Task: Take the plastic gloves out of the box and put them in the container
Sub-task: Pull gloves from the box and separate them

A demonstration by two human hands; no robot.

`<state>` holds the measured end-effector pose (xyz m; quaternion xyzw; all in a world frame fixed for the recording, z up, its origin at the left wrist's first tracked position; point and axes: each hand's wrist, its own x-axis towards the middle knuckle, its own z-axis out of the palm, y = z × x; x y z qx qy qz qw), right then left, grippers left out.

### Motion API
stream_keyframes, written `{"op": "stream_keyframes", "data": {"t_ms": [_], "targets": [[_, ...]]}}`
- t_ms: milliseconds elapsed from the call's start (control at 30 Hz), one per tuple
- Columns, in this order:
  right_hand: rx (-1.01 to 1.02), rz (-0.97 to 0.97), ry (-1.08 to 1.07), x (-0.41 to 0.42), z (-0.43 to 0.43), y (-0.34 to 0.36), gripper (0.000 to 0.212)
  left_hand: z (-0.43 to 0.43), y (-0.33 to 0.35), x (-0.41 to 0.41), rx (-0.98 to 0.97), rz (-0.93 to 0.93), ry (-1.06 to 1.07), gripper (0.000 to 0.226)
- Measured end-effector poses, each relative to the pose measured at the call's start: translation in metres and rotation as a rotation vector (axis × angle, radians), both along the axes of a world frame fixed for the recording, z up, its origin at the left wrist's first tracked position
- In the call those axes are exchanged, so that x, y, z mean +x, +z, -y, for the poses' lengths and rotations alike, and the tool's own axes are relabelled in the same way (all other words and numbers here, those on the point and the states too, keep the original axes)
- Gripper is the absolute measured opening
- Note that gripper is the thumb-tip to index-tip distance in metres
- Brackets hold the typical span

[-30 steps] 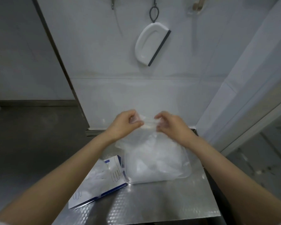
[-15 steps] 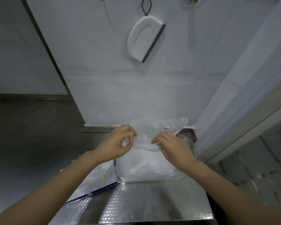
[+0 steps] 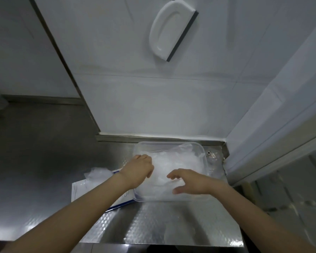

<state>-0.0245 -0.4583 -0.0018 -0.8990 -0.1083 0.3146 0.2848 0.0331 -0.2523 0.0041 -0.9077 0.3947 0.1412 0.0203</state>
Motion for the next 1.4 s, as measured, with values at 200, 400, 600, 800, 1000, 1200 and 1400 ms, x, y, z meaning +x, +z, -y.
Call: {"op": "stream_keyframes", "data": {"t_ms": [200,400,600,800,1000,1200,1400], "targets": [[0.107,0.511,-0.336,0.007,-0.006,0.003,0.017,0.022,-0.001,-0.007,-0.270,0.041,0.250,0.028],[-0.371,0.359,0.129,0.020,-0.011,-0.037,0.052,0.039,-0.042,-0.012,0.093,-0.105,0.209,0.059],[-0.445,0.266,0.058,0.031,0.001,-0.054,0.058,0.037,-0.067,-0.007,0.249,-0.112,0.197,0.078],[-0.462,0.203,0.046,0.031,0.007,-0.061,0.067,0.036,-0.075,-0.005,0.301,-0.135,0.173,0.086],[-0.506,0.154,0.077,0.031,0.005,-0.061,0.069,0.037,-0.079,-0.003,0.340,-0.191,0.170,0.096],[-0.519,0.134,0.073,0.033,0.000,-0.044,0.047,0.033,-0.050,-0.005,0.275,-0.137,0.146,0.052],[-0.275,0.457,-0.127,0.018,-0.040,-0.003,0.029,-0.008,0.001,-0.013,-0.320,0.070,0.233,0.042]]}}
